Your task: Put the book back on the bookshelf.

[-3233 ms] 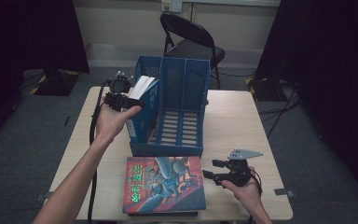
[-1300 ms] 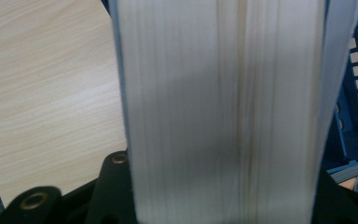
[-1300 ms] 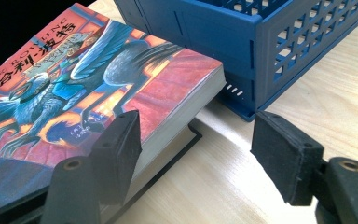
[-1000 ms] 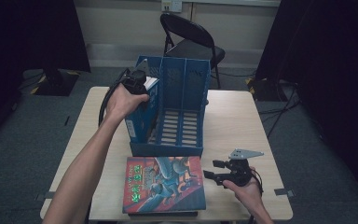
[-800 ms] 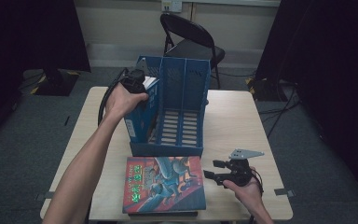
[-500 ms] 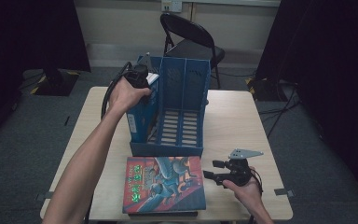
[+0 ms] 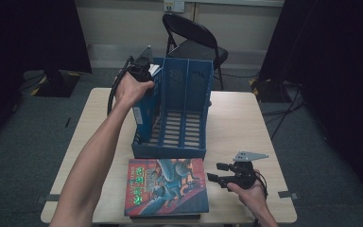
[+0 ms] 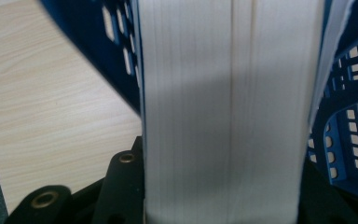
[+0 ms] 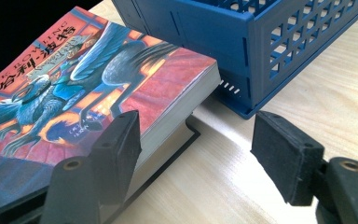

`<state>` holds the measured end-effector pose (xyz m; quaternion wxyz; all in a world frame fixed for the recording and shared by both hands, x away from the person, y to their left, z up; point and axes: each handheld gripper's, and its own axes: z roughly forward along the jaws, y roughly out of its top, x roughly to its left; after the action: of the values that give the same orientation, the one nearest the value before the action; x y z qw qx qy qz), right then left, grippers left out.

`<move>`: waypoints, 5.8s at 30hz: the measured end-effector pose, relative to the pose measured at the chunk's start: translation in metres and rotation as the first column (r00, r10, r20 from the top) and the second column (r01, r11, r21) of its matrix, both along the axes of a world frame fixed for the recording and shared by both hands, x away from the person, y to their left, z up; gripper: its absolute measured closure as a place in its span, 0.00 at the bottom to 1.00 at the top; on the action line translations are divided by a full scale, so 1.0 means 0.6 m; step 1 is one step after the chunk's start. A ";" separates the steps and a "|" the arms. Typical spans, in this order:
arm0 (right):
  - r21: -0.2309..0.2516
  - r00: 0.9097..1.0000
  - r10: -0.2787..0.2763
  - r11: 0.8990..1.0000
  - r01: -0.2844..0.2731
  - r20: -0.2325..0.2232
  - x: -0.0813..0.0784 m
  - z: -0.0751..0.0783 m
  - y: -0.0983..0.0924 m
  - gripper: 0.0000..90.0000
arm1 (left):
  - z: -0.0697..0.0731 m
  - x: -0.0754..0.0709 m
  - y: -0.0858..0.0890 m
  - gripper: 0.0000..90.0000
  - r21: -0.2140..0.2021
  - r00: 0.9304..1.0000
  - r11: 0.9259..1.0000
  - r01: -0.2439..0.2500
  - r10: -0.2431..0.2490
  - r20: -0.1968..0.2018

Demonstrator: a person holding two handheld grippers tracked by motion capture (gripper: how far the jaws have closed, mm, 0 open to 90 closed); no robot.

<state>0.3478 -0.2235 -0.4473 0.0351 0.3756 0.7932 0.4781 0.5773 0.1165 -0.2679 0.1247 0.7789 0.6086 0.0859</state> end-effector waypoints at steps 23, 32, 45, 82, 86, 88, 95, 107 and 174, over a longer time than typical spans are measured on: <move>-0.017 1.000 0.015 1.000 -0.015 -0.003 -0.007 -0.005 0.002 0.36 | -0.024 0.007 -0.003 0.66 -0.017 0.995 0.999 -0.036 0.038 0.089; -0.019 1.000 0.014 1.000 -0.014 -0.011 -0.006 -0.007 0.002 0.36 | -0.025 -0.020 -0.001 0.63 0.028 0.989 0.998 0.049 -0.052 0.138; -0.029 1.000 0.021 0.999 -0.021 -0.013 -0.005 -0.008 0.009 0.36 | -0.044 -0.065 0.031 0.52 -0.046 0.971 0.995 0.085 -0.073 0.227; -0.036 1.000 0.011 0.999 -0.011 0.003 -0.003 -0.004 0.016 0.36 | -0.130 -0.153 0.105 0.51 -0.225 0.908 0.953 0.204 -0.098 0.408; -0.036 1.000 0.008 0.999 -0.007 0.013 -0.003 0.000 0.018 0.38 | -0.140 -0.166 0.113 0.56 -0.228 0.900 0.947 0.228 -0.115 0.421; -0.030 1.000 0.005 1.000 -0.004 0.019 -0.003 0.002 0.019 0.40 | -0.145 -0.173 0.117 0.58 -0.235 0.897 0.942 0.239 -0.121 0.425; -0.037 0.999 0.027 0.999 -0.026 0.035 -0.002 0.008 0.037 0.42 | -0.151 -0.193 0.145 0.59 -0.235 0.892 0.937 0.258 -0.138 0.430; -0.063 0.997 0.050 0.997 -0.045 0.066 0.018 0.023 0.077 0.48 | -0.181 -0.253 0.169 0.62 -0.296 0.876 0.901 0.318 -0.159 0.455; -0.153 0.995 0.015 0.988 0.001 0.103 -0.034 0.022 0.082 0.57 | -0.282 -0.395 0.168 0.70 -0.359 0.857 0.842 0.402 -0.209 0.471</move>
<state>0.3274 -0.1745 -0.4341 0.1035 0.3436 0.8259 0.4349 0.3403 0.2172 -0.4369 0.4375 0.7818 0.4360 0.0860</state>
